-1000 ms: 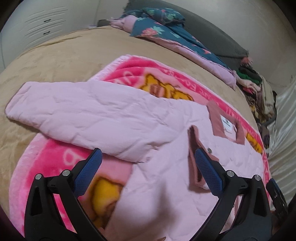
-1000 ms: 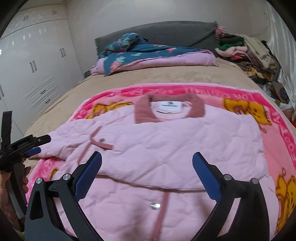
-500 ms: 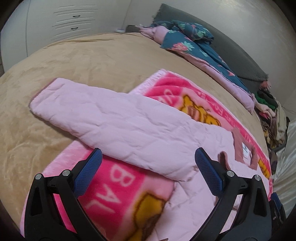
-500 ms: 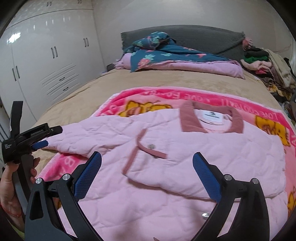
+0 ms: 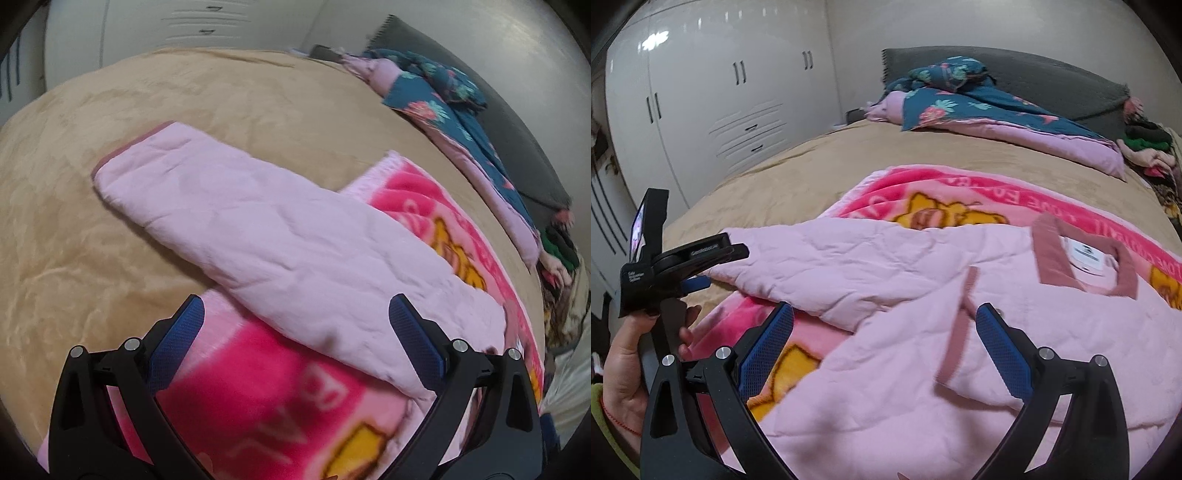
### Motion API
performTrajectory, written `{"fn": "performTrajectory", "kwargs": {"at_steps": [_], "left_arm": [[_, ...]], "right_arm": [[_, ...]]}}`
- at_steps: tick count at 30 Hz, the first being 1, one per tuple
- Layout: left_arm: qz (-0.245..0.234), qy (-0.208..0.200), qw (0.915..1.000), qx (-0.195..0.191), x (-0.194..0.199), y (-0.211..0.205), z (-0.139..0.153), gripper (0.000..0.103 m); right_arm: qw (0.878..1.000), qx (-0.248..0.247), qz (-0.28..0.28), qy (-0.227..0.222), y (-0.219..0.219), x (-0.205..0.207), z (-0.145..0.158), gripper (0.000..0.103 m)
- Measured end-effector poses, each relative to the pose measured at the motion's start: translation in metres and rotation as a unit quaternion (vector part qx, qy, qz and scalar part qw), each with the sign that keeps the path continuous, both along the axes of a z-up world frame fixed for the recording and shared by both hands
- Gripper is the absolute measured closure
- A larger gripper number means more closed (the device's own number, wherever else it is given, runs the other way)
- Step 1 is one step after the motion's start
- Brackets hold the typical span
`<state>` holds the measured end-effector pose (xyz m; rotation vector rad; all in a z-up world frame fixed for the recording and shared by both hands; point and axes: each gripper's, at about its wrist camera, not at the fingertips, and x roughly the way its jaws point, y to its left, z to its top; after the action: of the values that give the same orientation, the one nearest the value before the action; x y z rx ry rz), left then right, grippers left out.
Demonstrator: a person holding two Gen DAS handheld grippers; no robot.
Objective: Fold large clothes
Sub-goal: 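Move the left tool to the other sleeve cuff and grasp it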
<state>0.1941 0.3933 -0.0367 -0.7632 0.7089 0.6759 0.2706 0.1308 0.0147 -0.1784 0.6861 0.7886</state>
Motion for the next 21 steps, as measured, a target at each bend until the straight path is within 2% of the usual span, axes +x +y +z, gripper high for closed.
{"fn": "performTrajectory", "kwargs": {"at_steps": [11,21], "left_arm": [[0.080,-0.013,0.9948,-0.062,-0.016,0.057,-0.047,0.009],[0.120,-0.066,0.9854,-0.101,-0.026,0.087,-0.070,0.009]], "right_arm": [[0.999,-0.017,0.026,0.014,0.030,0.004,-0.026,0.005],[0.999,-0.015,0.011,0.029,0.017,0.018,-0.039,0.005]]}}
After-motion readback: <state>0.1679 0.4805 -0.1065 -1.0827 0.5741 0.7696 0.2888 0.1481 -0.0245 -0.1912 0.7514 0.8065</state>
